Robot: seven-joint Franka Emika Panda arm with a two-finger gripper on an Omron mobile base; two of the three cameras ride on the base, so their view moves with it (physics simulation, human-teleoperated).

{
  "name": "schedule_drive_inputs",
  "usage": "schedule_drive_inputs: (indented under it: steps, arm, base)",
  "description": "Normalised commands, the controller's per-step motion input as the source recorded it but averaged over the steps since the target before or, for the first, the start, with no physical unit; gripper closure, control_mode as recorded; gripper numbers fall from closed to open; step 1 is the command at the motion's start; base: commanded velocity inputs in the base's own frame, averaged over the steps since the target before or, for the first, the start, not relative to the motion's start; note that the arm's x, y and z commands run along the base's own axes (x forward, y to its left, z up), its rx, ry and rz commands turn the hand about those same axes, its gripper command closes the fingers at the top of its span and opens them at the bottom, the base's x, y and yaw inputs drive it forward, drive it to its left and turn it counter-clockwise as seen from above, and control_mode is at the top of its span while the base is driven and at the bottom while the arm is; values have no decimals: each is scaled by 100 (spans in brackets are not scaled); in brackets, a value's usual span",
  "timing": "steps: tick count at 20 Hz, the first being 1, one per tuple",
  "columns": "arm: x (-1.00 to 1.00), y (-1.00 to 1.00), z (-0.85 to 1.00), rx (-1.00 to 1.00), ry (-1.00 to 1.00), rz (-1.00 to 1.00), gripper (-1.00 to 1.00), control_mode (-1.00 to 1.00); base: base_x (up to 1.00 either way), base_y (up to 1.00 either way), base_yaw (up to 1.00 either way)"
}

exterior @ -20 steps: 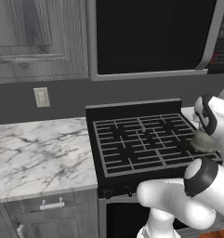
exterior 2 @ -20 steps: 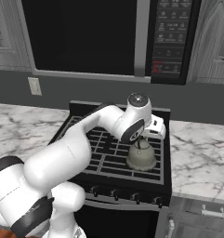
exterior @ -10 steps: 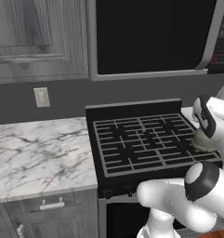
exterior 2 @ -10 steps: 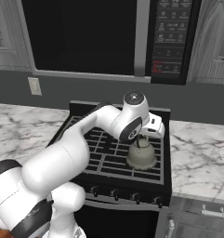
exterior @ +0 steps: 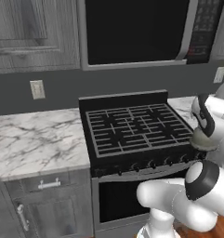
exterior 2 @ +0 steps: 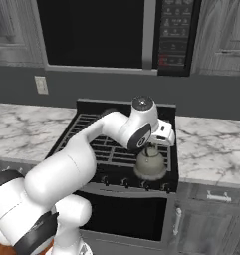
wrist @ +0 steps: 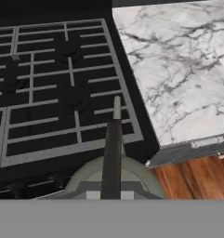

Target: The kettle is done boiling. Turn off the stove, then wait for 300 timesteps before moving the kettle to the dining table.

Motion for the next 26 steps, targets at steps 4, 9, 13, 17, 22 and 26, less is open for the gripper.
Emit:
schedule_drive_inputs:
  steps: [4, 9, 13, 17, 22, 26]
  arm:
    - [0, 0, 0, 0, 0, 0, 100, 100]
    - [0, 0, 0, 0, 0, 0, 100, 100]
    - [0, 0, 0, 0, 0, 0, 100, 100]
    - [0, 0, 0, 0, 0, 0, 100, 100]
    - [0, 0, 0, 0, 0, 0, 100, 100]
    - [0, 0, 0, 0, 0, 0, 100, 100]
  base:
    - [-71, -17, -25]
    - [-48, -39, -31]
    - [-19, -62, -41]
    - [-1, -59, -50]
    - [0, -60, -53]
    - [0, -55, -53]
